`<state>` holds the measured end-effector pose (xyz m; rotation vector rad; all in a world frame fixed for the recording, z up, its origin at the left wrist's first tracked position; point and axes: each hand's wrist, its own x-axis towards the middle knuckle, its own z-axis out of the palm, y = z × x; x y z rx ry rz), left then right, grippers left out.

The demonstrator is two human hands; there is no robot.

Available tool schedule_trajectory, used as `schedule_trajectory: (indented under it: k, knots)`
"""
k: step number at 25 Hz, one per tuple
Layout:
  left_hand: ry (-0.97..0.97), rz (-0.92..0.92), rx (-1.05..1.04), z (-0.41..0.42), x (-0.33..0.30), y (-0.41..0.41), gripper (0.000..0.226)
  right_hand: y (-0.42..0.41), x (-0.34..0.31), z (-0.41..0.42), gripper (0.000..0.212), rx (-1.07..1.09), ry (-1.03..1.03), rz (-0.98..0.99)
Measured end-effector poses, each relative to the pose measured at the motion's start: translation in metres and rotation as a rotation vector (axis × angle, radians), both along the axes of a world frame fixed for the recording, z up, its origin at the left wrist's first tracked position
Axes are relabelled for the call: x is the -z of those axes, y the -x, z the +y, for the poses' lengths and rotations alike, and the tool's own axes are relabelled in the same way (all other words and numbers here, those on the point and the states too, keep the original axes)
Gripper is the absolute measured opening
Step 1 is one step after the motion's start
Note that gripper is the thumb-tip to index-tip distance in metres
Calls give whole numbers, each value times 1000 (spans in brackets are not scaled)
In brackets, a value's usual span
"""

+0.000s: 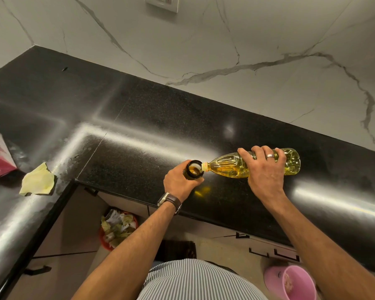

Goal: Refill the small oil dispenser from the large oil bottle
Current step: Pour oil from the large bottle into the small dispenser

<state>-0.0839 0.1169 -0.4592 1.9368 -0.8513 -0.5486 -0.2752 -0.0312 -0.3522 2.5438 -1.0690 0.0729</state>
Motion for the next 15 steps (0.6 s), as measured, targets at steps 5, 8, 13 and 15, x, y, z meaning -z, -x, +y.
schedule_trajectory:
  k: [5, 8, 13, 15]
  knots:
    - [6, -2, 1, 0, 0, 0, 58, -1, -1, 0, 75, -1, 2, 1]
    - [6, 1, 3, 0, 0, 0, 58, -1, -1, 0, 76, 0, 6, 1]
    - [1, 4, 6, 0, -1, 0, 59, -2, -2, 0, 76, -1, 10, 4]
    - [1, -1, 2, 0, -1, 0, 58, -2, -2, 0, 75, 0, 7, 4]
